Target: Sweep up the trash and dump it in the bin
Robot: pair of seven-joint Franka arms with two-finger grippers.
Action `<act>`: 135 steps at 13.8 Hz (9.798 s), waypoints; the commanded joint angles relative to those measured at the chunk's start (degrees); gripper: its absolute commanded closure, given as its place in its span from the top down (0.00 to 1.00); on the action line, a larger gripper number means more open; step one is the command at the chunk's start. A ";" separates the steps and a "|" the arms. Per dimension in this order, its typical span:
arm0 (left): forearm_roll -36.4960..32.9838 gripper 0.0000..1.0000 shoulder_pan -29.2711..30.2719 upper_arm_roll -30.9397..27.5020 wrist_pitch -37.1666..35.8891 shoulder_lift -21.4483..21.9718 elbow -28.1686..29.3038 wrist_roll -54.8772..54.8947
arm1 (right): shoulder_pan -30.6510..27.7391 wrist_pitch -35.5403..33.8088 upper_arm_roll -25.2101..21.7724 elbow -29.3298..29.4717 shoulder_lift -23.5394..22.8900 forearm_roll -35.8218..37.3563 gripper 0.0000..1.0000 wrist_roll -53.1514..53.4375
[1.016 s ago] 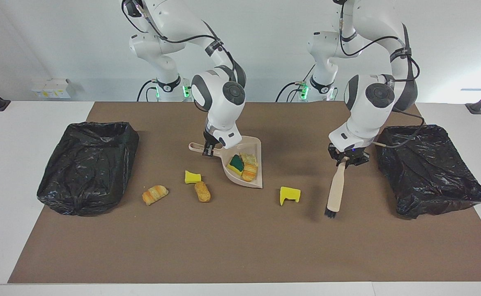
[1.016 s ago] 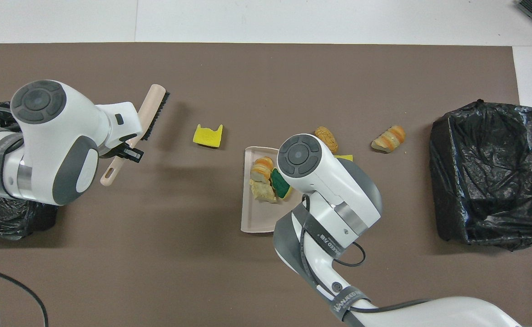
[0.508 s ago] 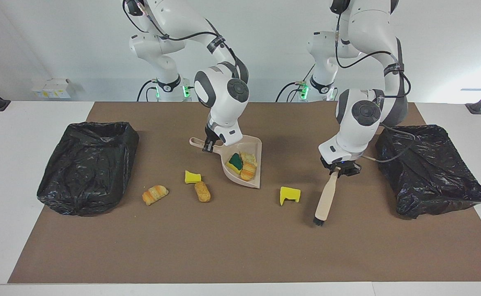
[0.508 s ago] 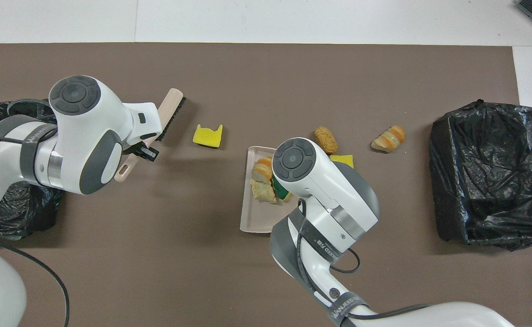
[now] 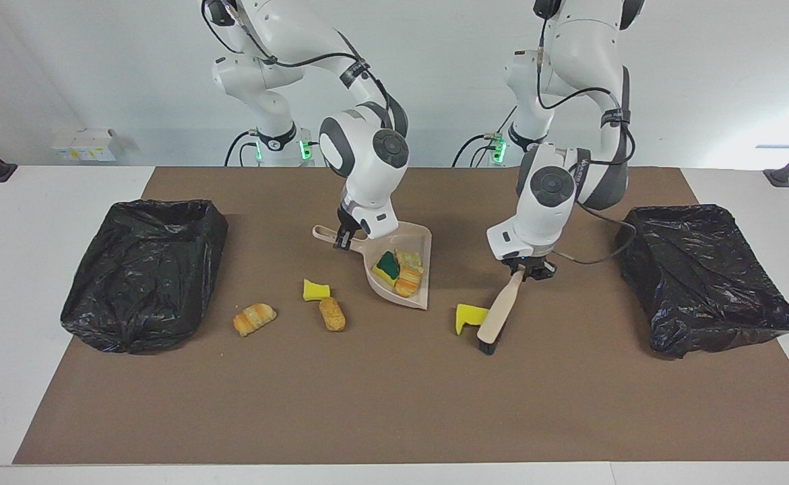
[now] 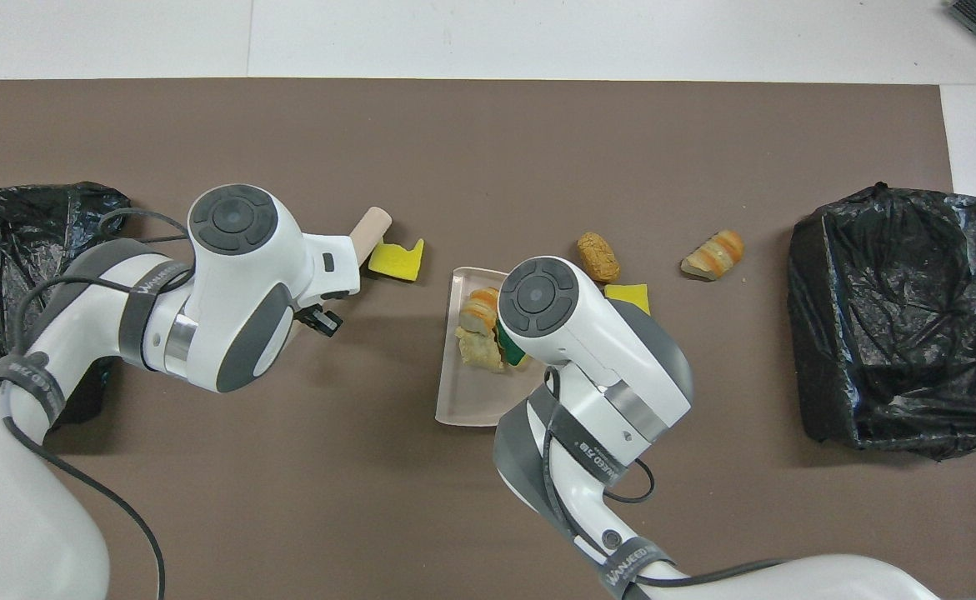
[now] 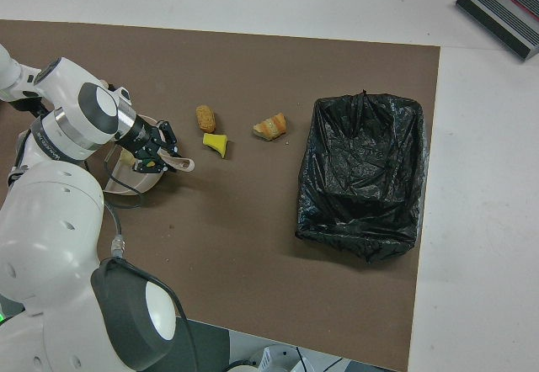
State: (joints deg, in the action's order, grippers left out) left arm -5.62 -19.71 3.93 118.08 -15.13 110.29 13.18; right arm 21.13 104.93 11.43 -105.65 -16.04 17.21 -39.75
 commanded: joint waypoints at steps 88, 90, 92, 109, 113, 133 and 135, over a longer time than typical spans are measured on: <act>7.03 1.00 18.04 -2.43 -19.99 26.56 -0.23 -13.26 | -41.43 8.45 -0.45 -15.56 27.64 60.49 0.00 -33.37; 7.03 1.00 18.13 -2.69 -22.36 26.91 -3.31 -12.74 | -42.75 8.45 -0.53 -13.01 27.11 57.26 0.00 -33.73; 7.03 1.00 18.04 -3.57 -25.96 27.00 -6.65 -12.65 | -42.06 8.36 -0.45 -11.52 27.11 48.23 0.00 -35.65; 7.11 1.00 17.78 -2.52 -28.35 27.00 -11.15 -15.10 | -32.12 -8.07 0.26 -10.81 27.72 -9.54 0.00 -0.21; 7.03 1.00 18.04 -2.61 -29.05 25.85 -13.44 -15.55 | -26.86 -7.37 1.14 -10.11 25.98 -13.85 0.00 21.94; 7.03 1.00 18.04 -2.96 -29.40 25.94 -13.35 -16.08 | 2.33 5.54 0.78 25.48 -15.67 -26.61 0.00 76.92; 7.03 1.00 18.04 -2.96 -29.40 25.94 -13.35 -16.08 | 2.33 7.12 0.78 26.64 -18.06 -25.22 0.00 76.84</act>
State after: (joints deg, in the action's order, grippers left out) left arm 2.20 -1.99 0.71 90.07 11.42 98.42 -2.33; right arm 23.13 110.89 12.48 -82.64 -30.97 -8.65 35.93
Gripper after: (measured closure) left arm 0.000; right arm 0.692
